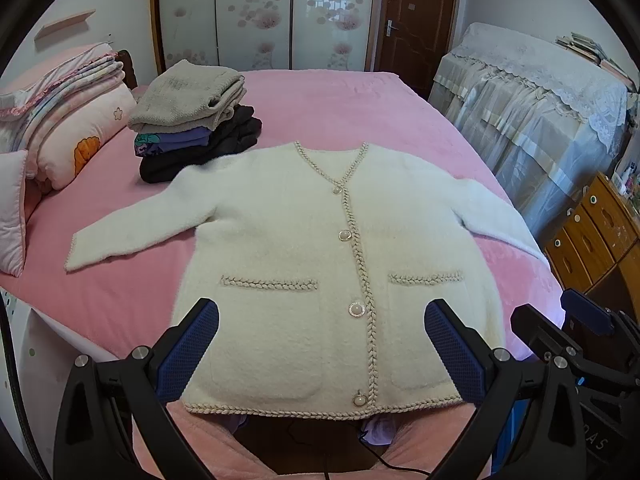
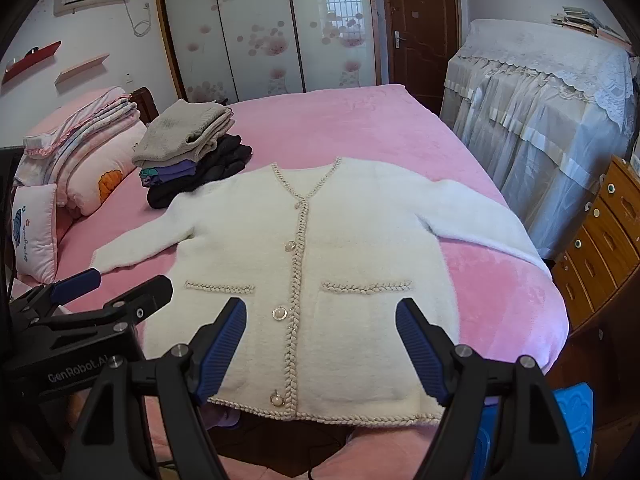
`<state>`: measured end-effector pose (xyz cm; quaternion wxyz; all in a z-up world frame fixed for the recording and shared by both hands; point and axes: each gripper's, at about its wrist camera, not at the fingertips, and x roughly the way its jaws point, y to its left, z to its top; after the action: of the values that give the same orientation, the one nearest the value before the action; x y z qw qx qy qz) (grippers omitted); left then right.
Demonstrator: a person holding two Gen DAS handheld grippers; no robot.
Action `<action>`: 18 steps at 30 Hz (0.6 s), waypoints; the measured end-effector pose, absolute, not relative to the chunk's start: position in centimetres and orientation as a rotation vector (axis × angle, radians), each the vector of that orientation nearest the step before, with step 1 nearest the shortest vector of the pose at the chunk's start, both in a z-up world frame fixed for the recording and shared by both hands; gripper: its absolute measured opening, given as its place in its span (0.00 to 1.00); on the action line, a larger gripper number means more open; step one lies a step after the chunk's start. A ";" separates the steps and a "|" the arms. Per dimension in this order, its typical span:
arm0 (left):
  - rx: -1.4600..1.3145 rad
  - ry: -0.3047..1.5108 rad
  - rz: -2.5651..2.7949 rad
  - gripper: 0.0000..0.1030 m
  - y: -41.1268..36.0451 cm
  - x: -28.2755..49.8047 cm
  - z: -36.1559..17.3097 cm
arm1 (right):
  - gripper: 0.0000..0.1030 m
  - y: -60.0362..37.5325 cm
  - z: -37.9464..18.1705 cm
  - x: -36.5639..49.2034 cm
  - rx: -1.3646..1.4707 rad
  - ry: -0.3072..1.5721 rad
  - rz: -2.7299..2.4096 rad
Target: Fold large clothes
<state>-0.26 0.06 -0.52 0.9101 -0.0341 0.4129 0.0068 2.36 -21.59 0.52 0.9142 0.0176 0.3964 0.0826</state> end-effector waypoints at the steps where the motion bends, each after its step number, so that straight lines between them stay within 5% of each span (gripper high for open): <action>1: -0.070 0.852 0.014 0.99 0.0 -0.3 -0.6 | 0.76 -21.6 0.4 2.4 0.039 0.819 0.171; 18: -0.061 0.847 0.019 0.99 0.0 -0.6 -0.3 | 0.76 -21.8 0.2 2.5 0.051 0.824 0.174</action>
<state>-0.55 -0.04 -0.34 0.9111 -0.0297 0.4110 0.0094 2.49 -21.80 0.17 0.9124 0.0247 0.3997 0.0845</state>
